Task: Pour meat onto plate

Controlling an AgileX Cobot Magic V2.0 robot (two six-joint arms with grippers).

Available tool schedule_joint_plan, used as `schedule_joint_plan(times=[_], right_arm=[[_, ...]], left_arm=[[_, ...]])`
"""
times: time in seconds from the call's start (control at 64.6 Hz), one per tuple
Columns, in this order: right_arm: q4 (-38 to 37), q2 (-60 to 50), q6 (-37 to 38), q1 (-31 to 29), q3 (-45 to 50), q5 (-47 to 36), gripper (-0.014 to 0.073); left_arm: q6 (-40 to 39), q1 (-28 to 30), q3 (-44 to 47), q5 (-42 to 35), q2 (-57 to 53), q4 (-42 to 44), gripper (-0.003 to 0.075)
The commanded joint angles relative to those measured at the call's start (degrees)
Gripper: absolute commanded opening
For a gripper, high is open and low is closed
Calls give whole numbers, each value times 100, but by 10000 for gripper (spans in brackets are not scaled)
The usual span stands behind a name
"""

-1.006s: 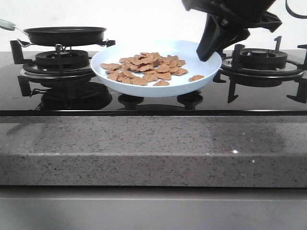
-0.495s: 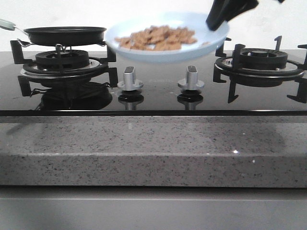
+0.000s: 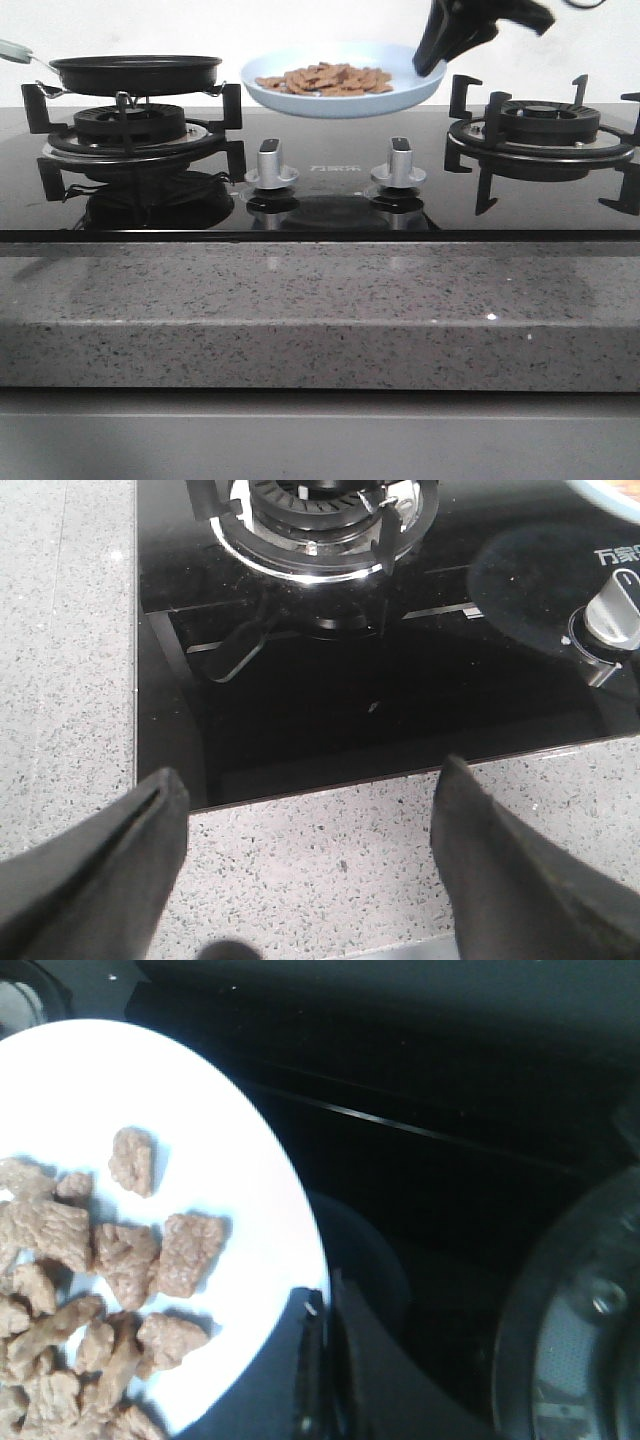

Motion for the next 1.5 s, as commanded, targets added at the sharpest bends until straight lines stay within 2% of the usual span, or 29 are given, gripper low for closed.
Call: schedule_joint_plan(times=[0.0, 0.294, 0.356, 0.542, 0.619, 0.836, 0.913, 1.146, 1.486], right_arm=[[267, -124, -41, -24, -328, -247, -113], [242, 312, -41, -28, -370, -331, -99], [223, 364, -41, -28, -370, -267, -54], [164, 320, -41, -35, -370, -201, 281], [107, 162, -41, -35, -370, -193, 364], [-428, -776, -41, -35, -188, 109, 377], [-591, -1347, -41, -35, 234, -38, 377], [-835, -3437, -41, -35, 2489, -655, 377], [-917, -6723, -41, -35, 5290, -737, 377]], left_arm=[[-48, -43, -149, -390, -6, -66, 499], [-48, -43, -149, -390, -6, -66, 491], [-48, -43, -149, -390, -6, -66, 491], [-48, -43, -149, -390, -6, -66, 491], [-48, -43, -149, -390, -6, -66, 491], [-48, -43, -149, -390, -6, -66, 491], [-48, -43, -149, -390, -6, -66, 491], [-48, -43, -149, -390, -6, -66, 491], [-48, -43, -149, -390, -6, -66, 491]])
